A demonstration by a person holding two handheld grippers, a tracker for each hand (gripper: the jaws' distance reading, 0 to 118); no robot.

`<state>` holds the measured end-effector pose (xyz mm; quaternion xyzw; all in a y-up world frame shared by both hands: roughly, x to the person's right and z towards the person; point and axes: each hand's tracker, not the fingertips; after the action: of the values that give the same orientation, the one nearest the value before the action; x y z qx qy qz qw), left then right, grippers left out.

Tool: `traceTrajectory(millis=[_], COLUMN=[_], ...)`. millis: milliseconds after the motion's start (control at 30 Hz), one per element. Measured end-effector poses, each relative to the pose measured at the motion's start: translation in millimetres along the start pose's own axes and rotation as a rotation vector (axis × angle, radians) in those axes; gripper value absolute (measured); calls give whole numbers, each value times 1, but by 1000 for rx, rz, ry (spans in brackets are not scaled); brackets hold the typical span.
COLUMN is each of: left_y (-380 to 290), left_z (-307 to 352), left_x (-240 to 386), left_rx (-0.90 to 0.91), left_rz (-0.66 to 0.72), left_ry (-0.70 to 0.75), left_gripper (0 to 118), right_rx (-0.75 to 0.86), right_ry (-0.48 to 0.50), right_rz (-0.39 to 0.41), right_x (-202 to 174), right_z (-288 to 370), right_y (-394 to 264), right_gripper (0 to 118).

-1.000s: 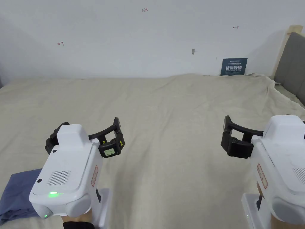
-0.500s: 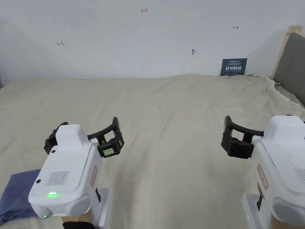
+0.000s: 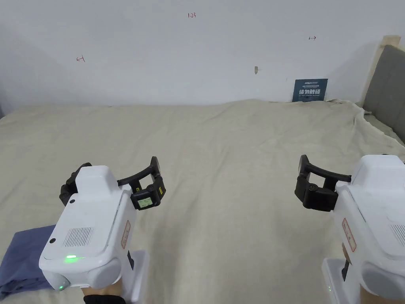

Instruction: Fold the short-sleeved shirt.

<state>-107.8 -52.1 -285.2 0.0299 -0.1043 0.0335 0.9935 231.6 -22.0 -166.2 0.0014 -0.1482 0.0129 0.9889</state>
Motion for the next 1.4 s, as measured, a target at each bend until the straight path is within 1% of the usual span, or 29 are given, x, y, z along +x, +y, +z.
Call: traceTrajectory(millis=[633,733,833,900,967,1000,1067,1133,1167,1233,1267,1300,1333,1400], left_y=[1,0,-1,-2,-2,-1,-1,0,0,0,1,1,0,0], left_z=[1,1,1,2,2,2,2,2,2,2,2,3,3,4], left_x=[-4,-4,-4,-4,-5,-5,-6,-6,-6,-6,-6,-6,-6,-6], left_rx=[-3,-4,-13,-12,-11,-11,-9,-9,-8,-5,-3,-1,4,8], left_rz=[-2,-8,-25,-25,-19,-15,-14,-16,-18,-22,-26,-31,-37,-37], left_ry=[3,0,6,3,4,1,1,0,-2,-2,-2,2,10,12], left_gripper=[118,118,118,118,118,118,118,118,118,118,118,118,118,118], right_rx=[12,0,-8,-41,-88,-115,-195,-303,-370,-499,-553,-593,-612,-618], right_ry=[1,-28,-58,-70,-56,-49,-65,-91,-103,-162,-170,-170,-143,-123], right_rz=[-11,-2,-18,-41,-65,-81,-107,-148,-155,-161,-163,-167,-173,-188], right_x=[1,-1,0,1,3,4,3,3,3,2,2,2,4,4], right_z=[1,-2,-6,-10,-14,-16,-20,-24,-27,-31,-33,-33,-33,-27], right_y=[-2,-4,-7,-8,-8,-9,-8,-7,-5,-2,-1,-1,-1,0], right_gripper=[118,118,118,118,118,118,118,118,117,117,116,116,116,116])
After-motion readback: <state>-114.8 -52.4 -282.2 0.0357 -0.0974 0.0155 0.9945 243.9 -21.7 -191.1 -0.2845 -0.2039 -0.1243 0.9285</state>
